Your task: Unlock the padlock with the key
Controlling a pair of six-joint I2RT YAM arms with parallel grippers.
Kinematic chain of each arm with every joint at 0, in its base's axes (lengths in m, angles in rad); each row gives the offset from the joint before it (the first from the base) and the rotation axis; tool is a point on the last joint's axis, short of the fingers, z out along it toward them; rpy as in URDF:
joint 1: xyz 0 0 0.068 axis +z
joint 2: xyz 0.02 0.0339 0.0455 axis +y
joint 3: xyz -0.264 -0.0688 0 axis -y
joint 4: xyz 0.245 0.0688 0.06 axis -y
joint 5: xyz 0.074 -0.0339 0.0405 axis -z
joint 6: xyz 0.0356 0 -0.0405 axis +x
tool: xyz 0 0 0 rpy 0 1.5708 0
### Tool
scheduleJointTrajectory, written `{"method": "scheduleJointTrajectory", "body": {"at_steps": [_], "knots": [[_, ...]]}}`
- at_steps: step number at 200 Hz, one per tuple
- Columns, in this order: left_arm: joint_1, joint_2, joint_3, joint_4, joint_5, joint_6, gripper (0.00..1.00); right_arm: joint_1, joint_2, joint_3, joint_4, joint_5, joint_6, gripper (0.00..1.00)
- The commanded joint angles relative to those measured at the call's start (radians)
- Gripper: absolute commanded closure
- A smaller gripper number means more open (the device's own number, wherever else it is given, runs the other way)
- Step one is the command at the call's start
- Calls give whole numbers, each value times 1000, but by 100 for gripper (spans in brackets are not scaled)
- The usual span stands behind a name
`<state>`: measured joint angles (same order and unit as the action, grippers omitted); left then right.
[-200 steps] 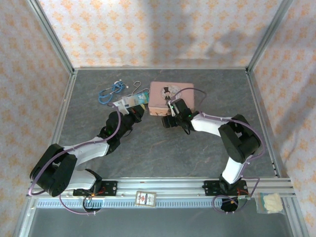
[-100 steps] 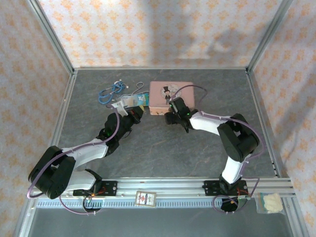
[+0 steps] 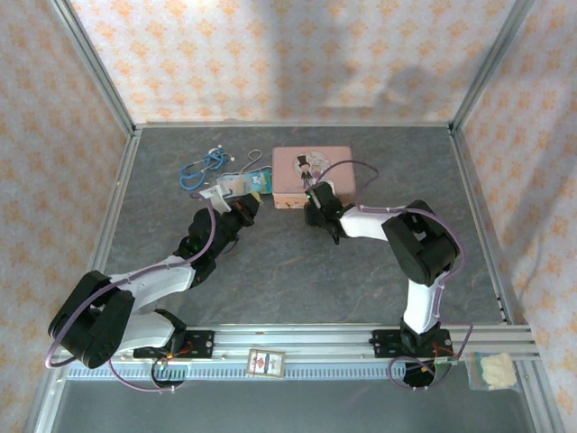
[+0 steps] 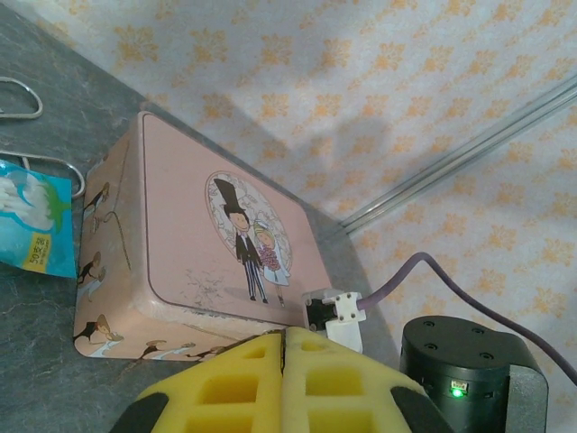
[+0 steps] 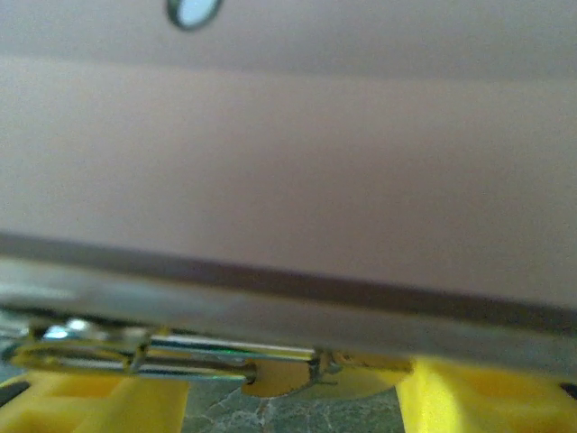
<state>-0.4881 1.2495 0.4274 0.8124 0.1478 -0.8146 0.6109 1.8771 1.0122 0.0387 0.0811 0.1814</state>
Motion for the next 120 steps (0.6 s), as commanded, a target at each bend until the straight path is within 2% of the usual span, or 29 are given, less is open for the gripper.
{"method": "scheduleJointTrajectory", "body": {"at_steps": [1, 31, 72, 101, 120], "knots": [[9, -27, -13, 26, -19, -9, 100, -29, -14, -22, 32, -27, 106, 52], [9, -45, -20, 18, -29, -3, 100, -101, -78, -82, 55, -154, 166, 60], [13, -56, -35, 24, -36, -2, 100, -179, -135, -136, 47, -310, 206, 60], [16, -60, -36, 25, -31, -1, 100, -178, -167, -142, 57, -452, 171, 50], [20, -67, -36, 21, -31, 2, 100, -180, -182, -124, 40, -594, 125, 40]]}}
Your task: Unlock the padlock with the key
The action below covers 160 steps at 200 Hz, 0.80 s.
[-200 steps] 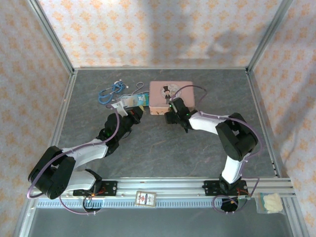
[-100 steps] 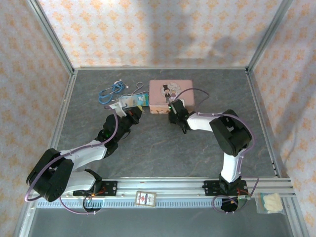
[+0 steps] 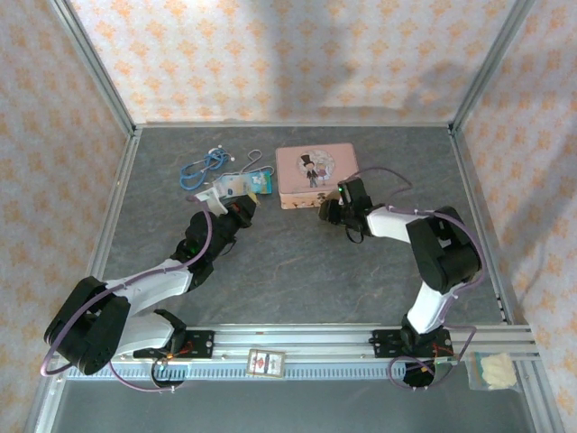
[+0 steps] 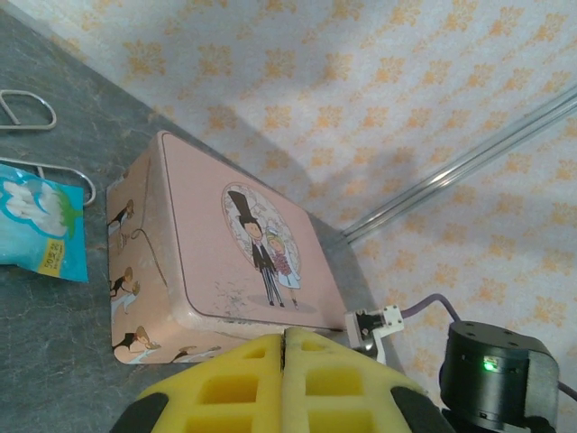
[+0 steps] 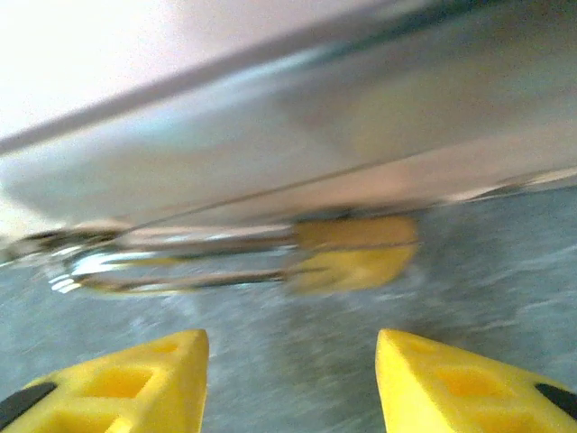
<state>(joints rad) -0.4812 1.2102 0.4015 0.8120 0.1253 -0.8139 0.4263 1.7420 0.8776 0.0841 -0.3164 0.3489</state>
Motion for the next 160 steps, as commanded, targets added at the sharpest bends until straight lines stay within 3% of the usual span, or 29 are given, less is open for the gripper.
{"method": "scheduleJointTrajectory", "body": {"at_steps": [1, 23, 65, 113, 160], "knots": [[12, -27, -10, 20, -9, 1, 100, 5, -48, 13, -8, -207, -44, 39], [16, -34, -10, 17, -10, 2, 100, 6, -64, 56, -85, -243, -92, 35], [19, -32, -7, 19, -11, 1, 100, 6, -110, 98, -150, 132, -268, 32], [18, -16, -1, 31, -9, -8, 100, 37, -32, 134, -95, 212, -356, 30], [19, -1, -1, 41, 2, -14, 100, 100, 55, 150, 5, 388, -406, 29]]}}
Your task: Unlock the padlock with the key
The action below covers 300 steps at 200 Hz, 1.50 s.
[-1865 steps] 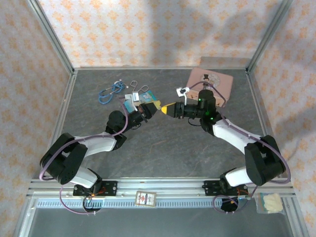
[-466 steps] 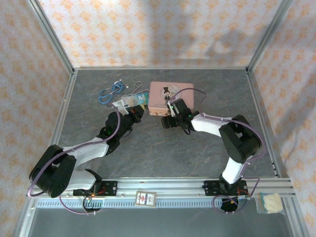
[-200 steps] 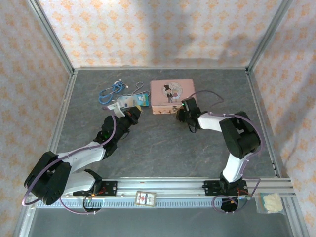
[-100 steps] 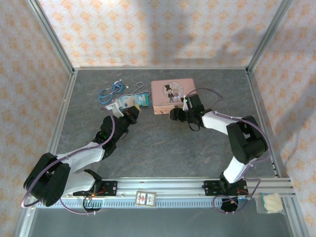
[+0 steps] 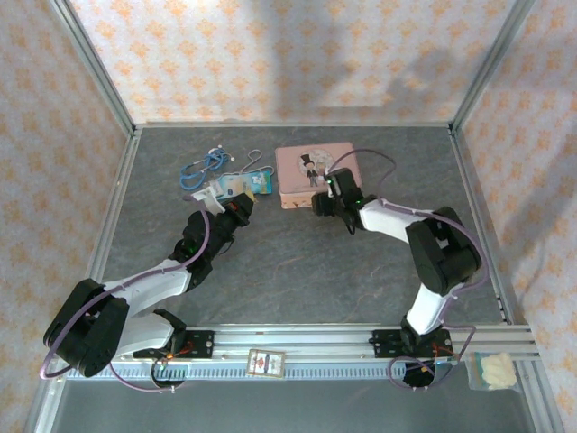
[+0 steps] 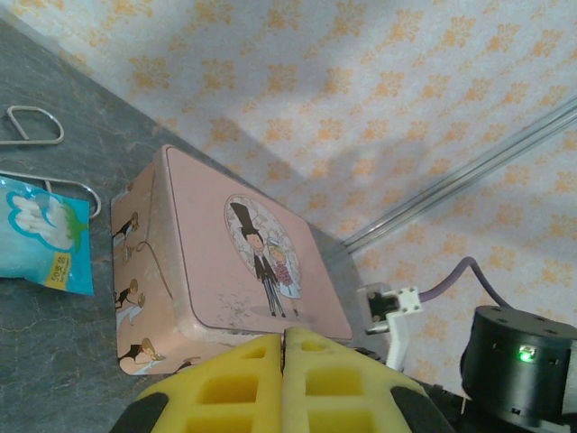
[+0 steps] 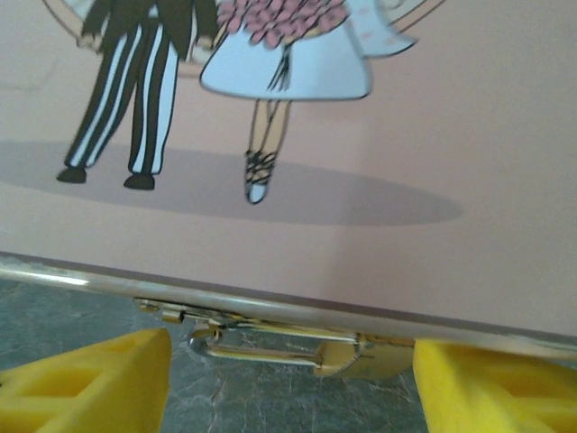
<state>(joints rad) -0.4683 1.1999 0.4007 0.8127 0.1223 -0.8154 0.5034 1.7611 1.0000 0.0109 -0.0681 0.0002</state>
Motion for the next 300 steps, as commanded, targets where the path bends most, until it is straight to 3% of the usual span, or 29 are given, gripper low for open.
{"method": "scheduleJointTrajectory", "body": {"at_steps": [1, 34, 76, 100, 143, 172, 182, 209, 225, 262, 300], "knots": [[6, 10, 0, 41, 5, -13, 100, 24, 38, 28, 79, 143, -58, 29], [6, 7, -11, 53, 1, -18, 100, 29, 94, 49, 86, 138, -83, 29], [5, 6, -22, 62, 0, -22, 100, 29, 163, 91, 31, -33, -53, 34], [6, -3, -25, 61, -3, -21, 100, 27, 170, 101, -1, -166, 19, 35], [6, -25, -43, 57, -21, -18, 100, 27, 120, 85, -51, -225, 212, 36], [8, -18, -46, 71, -19, -25, 100, 26, 77, 60, 2, -366, 266, 36], [7, -16, -46, 75, -16, -27, 100, 26, 70, 62, 0, -341, 261, 36], [6, -20, -49, 77, -15, -28, 100, 26, 68, 81, -44, -106, 209, 32], [7, -19, -54, 78, -16, -32, 100, 26, 91, 101, -50, -56, 170, 31], [7, 5, -47, 106, 13, -44, 100, 38, 163, 144, -57, -103, 171, 31], [6, 48, -7, 110, 86, -17, 100, 27, 8, 38, 9, -202, 196, 30]]}}
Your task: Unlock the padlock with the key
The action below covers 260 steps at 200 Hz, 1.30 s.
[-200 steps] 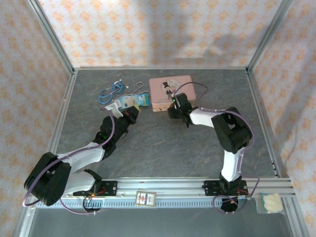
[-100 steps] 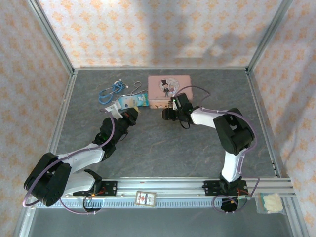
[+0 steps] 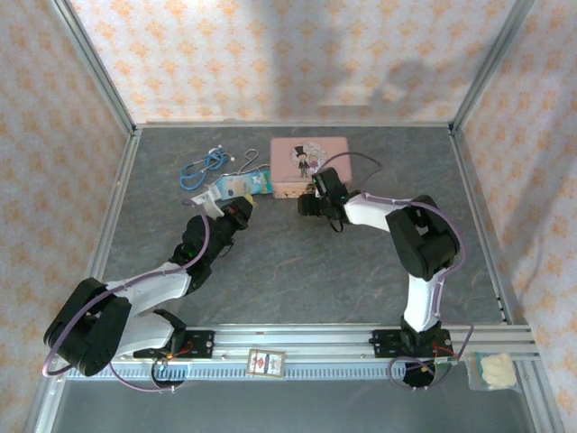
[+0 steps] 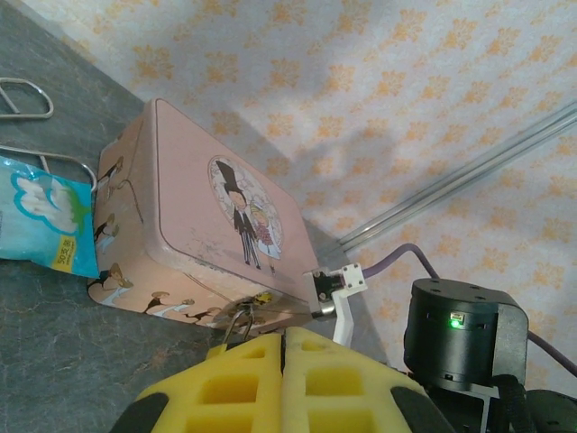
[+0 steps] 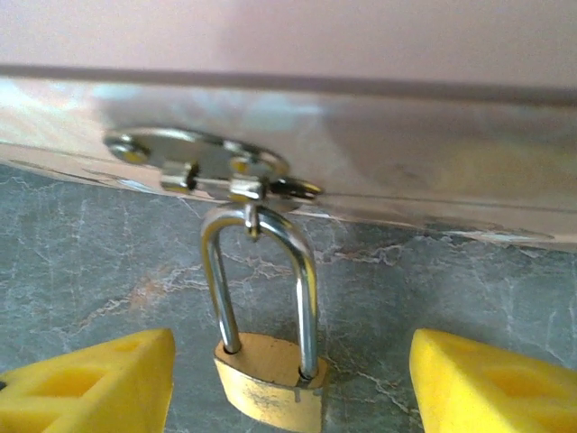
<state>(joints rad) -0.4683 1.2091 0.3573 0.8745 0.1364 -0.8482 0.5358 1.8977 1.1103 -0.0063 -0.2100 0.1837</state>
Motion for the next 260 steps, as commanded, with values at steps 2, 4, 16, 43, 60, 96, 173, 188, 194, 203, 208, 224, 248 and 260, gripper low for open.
{"method": "scheduleJointTrajectory", "body": {"at_steps": [2, 4, 16, 43, 60, 96, 173, 188, 194, 203, 208, 224, 248, 260], "knots": [[6, 43, 41, 46, 77, 20, 100, -7, -138, -74, 23, -63, 13, 30], [5, 45, 45, 44, 83, 25, 100, -8, -147, -77, 19, -67, 14, 30], [7, 58, 79, 20, 121, 63, 100, -17, -203, -91, -1, -95, 16, 30], [10, 102, 166, -9, 236, 124, 100, -45, -315, -122, -5, -254, 31, 29], [9, 129, 212, -5, 302, 139, 100, -60, -373, -147, 54, -418, 54, 29], [9, 176, 270, 53, 390, 112, 100, -66, -447, -209, 331, -692, 188, 51], [6, 211, 226, 247, 463, 9, 100, -65, -406, -288, 764, -876, 405, 66], [5, 210, 223, 244, 461, 9, 100, -61, -396, -291, 784, -890, 412, 66], [5, 210, 219, 247, 461, 8, 100, -59, -392, -293, 789, -894, 413, 66], [4, 211, 216, 255, 459, 5, 100, -56, -388, -293, 791, -895, 411, 66], [5, 211, 214, 258, 457, 3, 100, -56, -384, -293, 790, -895, 410, 66], [5, 212, 214, 269, 459, 0, 100, -57, -373, -297, 796, -898, 415, 67], [2, 208, 214, 280, 462, -3, 100, -56, -359, -299, 828, -906, 436, 69], [1, 208, 213, 280, 461, -3, 100, -54, -354, -302, 853, -914, 454, 69]]}}
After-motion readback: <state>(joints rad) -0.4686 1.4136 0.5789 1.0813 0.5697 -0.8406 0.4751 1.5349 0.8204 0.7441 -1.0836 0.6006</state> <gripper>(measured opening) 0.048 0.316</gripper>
